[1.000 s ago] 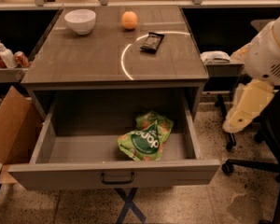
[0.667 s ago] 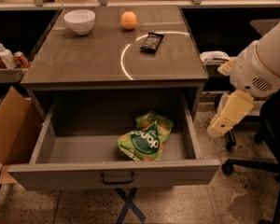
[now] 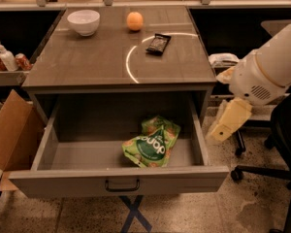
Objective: Pick green rice chip bag from top drawer and place on counter
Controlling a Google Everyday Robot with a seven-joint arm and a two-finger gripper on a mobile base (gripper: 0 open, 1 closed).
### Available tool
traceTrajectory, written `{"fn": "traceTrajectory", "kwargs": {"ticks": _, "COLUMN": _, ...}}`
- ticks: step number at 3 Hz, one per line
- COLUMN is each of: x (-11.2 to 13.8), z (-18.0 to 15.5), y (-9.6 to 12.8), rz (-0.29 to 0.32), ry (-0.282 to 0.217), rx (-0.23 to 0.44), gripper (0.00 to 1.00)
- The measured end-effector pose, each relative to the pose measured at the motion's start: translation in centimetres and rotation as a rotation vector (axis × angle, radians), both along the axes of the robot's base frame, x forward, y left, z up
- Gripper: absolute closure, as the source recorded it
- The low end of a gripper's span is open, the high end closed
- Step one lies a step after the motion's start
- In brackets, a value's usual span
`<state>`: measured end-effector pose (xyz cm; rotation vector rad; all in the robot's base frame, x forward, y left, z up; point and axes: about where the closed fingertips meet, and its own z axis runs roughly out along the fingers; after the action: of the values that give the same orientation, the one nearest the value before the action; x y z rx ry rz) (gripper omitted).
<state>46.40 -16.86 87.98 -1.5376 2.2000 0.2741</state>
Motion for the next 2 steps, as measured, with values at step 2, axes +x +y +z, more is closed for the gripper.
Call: {"fn": "traceTrajectory", "kwargs": {"ticks": 2, "x": 0.77, "z": -2.92, "y": 2.82, "rz": 0.046, "ry": 0.022, "rx": 0.043, "gripper": 0.00}}
